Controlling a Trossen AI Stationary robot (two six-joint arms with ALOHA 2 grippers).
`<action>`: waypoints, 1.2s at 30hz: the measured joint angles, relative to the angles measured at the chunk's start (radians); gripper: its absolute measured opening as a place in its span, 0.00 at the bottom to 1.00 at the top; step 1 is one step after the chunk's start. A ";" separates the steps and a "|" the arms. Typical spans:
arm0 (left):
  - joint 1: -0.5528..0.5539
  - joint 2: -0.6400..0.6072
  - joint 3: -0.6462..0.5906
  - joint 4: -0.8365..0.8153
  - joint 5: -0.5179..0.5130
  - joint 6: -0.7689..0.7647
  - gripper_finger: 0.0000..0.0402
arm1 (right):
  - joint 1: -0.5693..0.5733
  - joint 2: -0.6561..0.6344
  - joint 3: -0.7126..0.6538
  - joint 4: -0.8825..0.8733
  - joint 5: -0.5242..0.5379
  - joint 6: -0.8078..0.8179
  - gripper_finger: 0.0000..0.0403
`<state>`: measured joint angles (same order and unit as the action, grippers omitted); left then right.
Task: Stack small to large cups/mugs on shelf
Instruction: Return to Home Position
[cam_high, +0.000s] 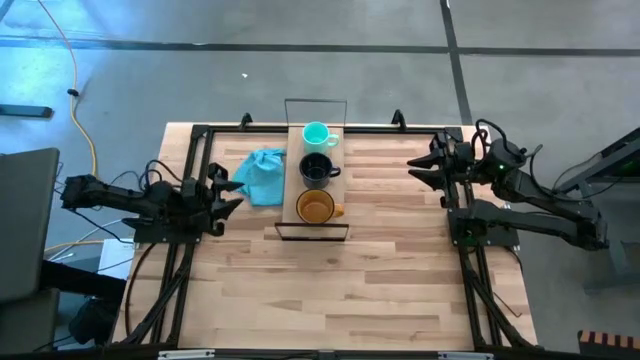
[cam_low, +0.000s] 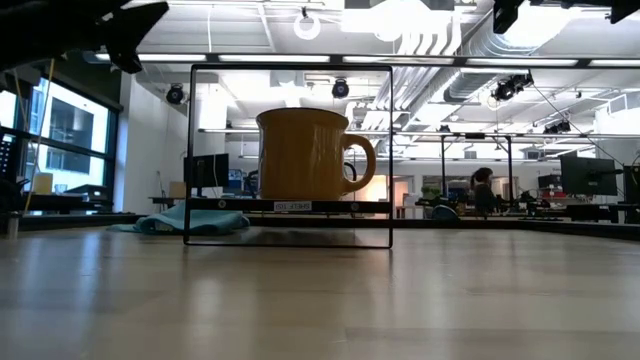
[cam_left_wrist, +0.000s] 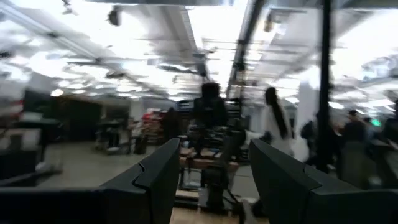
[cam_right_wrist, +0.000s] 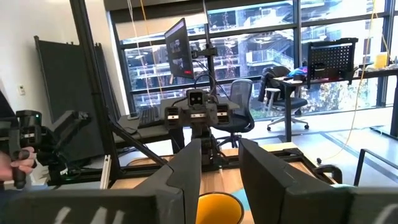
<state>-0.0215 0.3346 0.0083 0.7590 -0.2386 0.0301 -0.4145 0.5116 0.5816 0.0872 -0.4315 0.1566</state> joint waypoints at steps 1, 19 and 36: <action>-0.004 -0.013 0.001 -0.015 0.020 0.018 0.45 | 0.000 -0.001 0.000 0.000 0.000 0.000 0.25; -0.012 -0.328 0.001 -0.348 0.103 0.119 0.45 | -0.002 -0.001 0.000 0.000 -0.021 0.048 0.25; 0.021 -0.329 0.001 -0.407 0.005 0.183 0.45 | -0.003 0.006 0.000 -0.039 0.023 0.018 0.25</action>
<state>-0.0005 0.0059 0.0097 0.3525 -0.2333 0.2132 -0.4175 0.5179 0.5816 0.0480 -0.4088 0.1750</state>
